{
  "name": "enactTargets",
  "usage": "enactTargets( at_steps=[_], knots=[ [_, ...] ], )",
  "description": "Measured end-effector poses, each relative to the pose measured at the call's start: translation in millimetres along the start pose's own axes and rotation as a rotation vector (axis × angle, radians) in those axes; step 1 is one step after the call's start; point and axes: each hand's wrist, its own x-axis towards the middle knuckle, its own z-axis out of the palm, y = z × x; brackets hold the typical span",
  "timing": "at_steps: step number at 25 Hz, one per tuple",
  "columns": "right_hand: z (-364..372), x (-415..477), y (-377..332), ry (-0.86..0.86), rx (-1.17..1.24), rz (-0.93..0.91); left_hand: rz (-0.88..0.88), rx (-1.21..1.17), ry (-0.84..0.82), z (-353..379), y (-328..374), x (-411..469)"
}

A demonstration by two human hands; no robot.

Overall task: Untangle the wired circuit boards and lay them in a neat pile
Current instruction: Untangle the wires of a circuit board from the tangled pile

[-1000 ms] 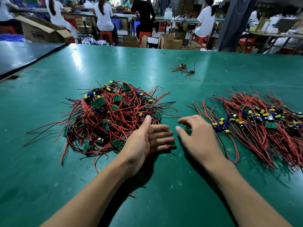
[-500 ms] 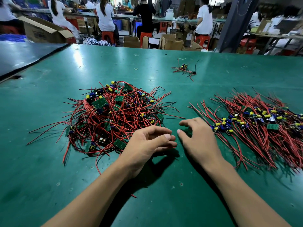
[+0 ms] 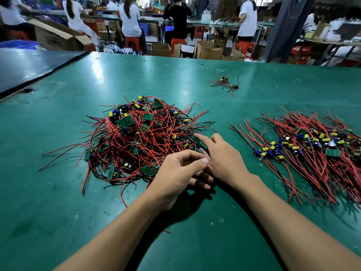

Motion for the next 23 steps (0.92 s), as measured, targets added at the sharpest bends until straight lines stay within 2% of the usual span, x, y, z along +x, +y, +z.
enactTargets(
  at_steps=[3, 8, 10, 13, 16, 18, 20, 23],
  knots=[
    [-5.8, 15.0, -0.8, -0.091, -0.092, -0.025, -0.019, -0.017, 0.007, -0.8, 2.3, -0.4],
    [-7.8, 10.7, 0.8, 0.012, 0.006, 0.008, -0.024, -0.043, 0.029, -0.8, 4.9, 0.3],
    [-2.5, -0.4, -0.2, 0.092, 0.025, 0.010, -0.022, -0.055, 0.041, -0.3, 4.9, 1.1],
    [-0.1, -13.6, 4.4, 0.364, 0.138, 0.017, -0.004, -0.025, 0.059, -0.8, 4.0, 2.4],
    [-14.4, -19.9, 9.3, 0.696, 0.423, -0.002, 0.006, 0.027, 0.060, -2.3, 4.3, 3.2],
    [-26.3, -20.6, 8.0, 0.805, 0.644, 0.049, -0.012, 0.023, 0.060, -2.6, 4.6, 3.5],
    [-34.2, -20.0, 2.2, 0.768, 1.009, 0.149, -0.034, -0.008, 0.061, -1.8, 4.6, 4.3],
    [-41.5, -20.8, -5.1, 0.549, 1.594, 0.295, -0.039, -0.025, 0.072, -0.8, 3.9, 5.4]
  ],
)
